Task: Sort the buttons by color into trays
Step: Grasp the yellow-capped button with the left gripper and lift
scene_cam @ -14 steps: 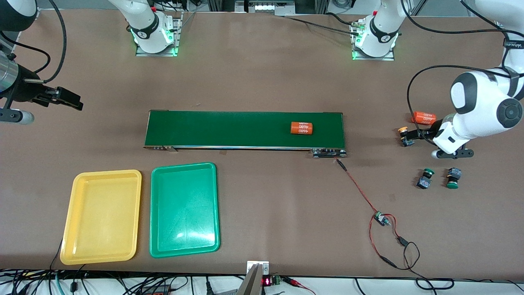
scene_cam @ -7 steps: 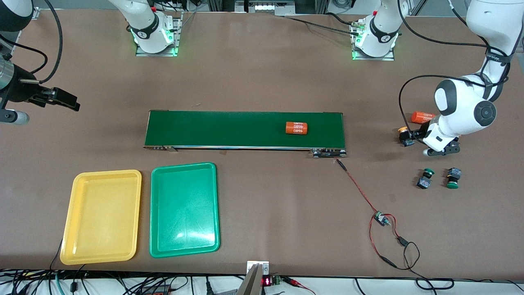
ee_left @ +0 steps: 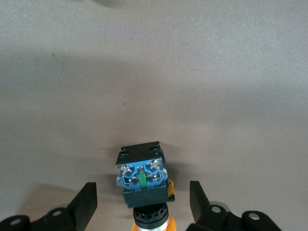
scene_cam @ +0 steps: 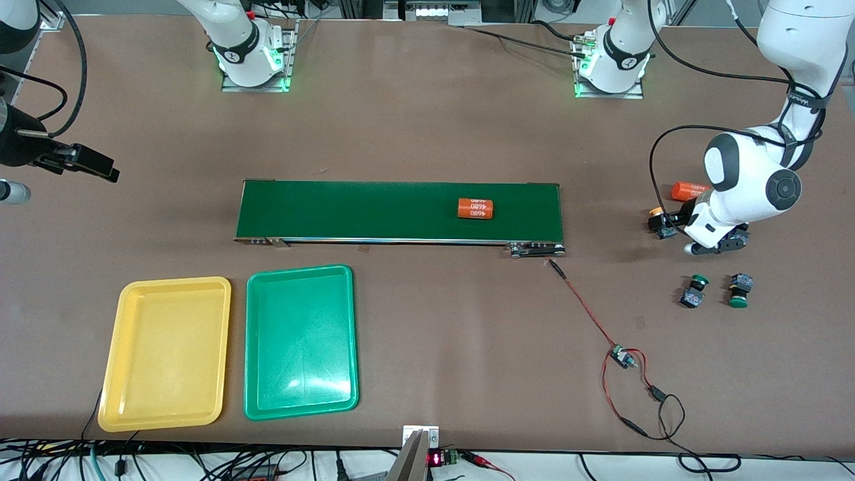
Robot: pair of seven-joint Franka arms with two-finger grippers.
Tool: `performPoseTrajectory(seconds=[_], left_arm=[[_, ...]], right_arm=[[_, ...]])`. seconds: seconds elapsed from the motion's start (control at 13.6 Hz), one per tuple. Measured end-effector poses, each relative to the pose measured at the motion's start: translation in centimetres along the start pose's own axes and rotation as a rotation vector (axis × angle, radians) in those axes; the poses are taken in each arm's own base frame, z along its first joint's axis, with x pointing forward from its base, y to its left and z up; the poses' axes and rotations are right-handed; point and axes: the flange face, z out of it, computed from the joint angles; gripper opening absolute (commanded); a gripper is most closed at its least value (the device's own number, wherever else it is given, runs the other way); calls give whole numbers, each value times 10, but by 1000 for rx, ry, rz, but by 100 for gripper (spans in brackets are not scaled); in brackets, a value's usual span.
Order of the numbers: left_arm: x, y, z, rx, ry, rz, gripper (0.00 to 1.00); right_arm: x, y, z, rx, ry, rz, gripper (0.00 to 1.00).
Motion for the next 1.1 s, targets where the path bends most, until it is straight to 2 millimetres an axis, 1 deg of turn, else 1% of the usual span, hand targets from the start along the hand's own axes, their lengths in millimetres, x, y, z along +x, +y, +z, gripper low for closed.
performPoseTrajectory(seconds=[0.07,0.15,0.22,0.29,0.37,0.44,0.52,0.66,0.81,0.88,0.96,1.03,1.1], left_arm=[[0,0,1,0,-2,-1,74],[0,0,3,-1,-5,-1,64],[0,0,5,-1,-7,-1,49],[0,0,5,-1,-6,-1,31],[1,0,4,-1,-5,-1,16],[2,0,3,-1,0,-1,6],[5,0,-1,0,8,-1,0],[12,1,-13,0,36,1,0],[19,7,-37,1,51,13,0],[21,15,-54,2,50,29,0],[21,27,-72,5,47,56,0],[18,44,-87,10,36,96,0],[12,65,-97,15,20,143,0]], right_arm=[[0,0,0,0,0,0,100],[0,0,0,0,0,0,100],[0,0,0,0,1,0,100],[0,0,0,0,1,0,100],[0,0,0,0,1,0,100],[0,-1,0,0,1,-2,100],[0,-2,0,0,2,-4,100],[0,-4,-1,0,4,-7,100],[0,-4,0,0,4,-8,100],[1,-5,1,0,3,-9,100],[2,-6,2,0,2,-10,100],[3,-7,3,0,4,-12,100],[4,-9,3,1,11,-15,100]])
